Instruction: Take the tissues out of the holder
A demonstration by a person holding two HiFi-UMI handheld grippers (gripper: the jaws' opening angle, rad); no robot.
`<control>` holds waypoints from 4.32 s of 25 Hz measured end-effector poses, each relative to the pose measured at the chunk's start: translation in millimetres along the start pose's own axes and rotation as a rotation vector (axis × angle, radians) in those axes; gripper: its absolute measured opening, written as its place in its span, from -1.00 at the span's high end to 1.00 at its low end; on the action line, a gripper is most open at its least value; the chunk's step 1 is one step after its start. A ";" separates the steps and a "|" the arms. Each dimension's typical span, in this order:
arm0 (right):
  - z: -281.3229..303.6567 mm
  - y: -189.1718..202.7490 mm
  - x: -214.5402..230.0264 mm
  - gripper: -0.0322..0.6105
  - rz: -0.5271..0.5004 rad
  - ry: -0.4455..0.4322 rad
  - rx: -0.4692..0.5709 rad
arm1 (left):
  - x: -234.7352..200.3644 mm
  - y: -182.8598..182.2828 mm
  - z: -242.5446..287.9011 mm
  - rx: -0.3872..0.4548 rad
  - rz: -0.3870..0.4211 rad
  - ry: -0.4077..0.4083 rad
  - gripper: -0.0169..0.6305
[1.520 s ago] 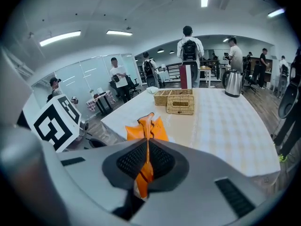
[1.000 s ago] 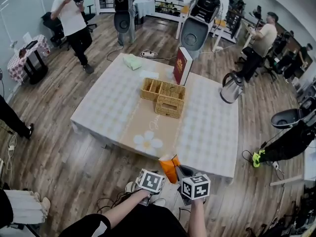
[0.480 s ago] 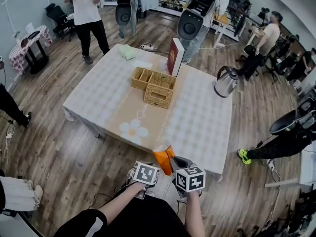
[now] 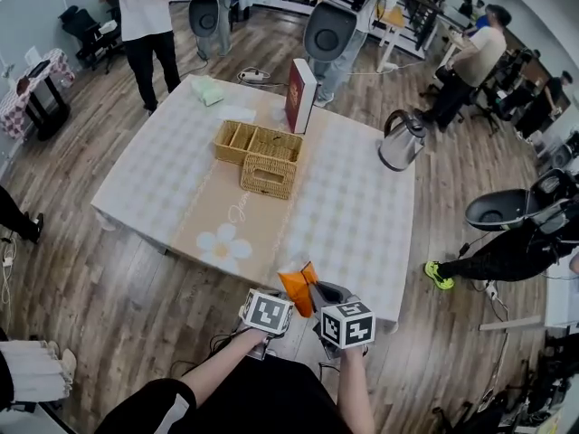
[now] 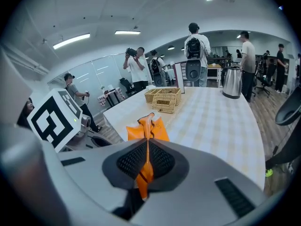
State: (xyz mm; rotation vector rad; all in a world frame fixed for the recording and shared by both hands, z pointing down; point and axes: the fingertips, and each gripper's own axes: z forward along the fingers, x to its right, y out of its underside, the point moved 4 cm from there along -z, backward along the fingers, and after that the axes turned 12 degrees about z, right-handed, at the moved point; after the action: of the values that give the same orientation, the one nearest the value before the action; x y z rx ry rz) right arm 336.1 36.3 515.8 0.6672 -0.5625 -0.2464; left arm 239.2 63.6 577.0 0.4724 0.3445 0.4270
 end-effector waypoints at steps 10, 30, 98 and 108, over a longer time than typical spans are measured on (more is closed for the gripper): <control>38.0 -53.7 38.6 0.85 0.024 0.049 -0.023 | -29.4 -71.9 36.4 -0.014 0.056 0.055 0.93; 104.9 -114.4 52.2 0.85 0.040 0.042 -0.042 | -105.5 -132.6 53.4 -0.005 0.018 0.025 0.93; 220.3 -248.9 164.1 0.69 0.070 0.011 -0.056 | -126.4 -171.7 121.0 -0.038 -0.240 0.017 0.93; 183.2 -200.4 136.9 0.86 0.108 -0.011 -0.102 | -110.1 -194.4 123.6 -0.014 -0.165 0.036 0.93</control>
State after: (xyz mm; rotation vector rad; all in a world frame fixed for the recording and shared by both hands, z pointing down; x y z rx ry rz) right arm 337.6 -264.3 561.3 0.5352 -0.5910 -0.1769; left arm 256.6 -189.5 606.7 0.4189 0.4121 0.2773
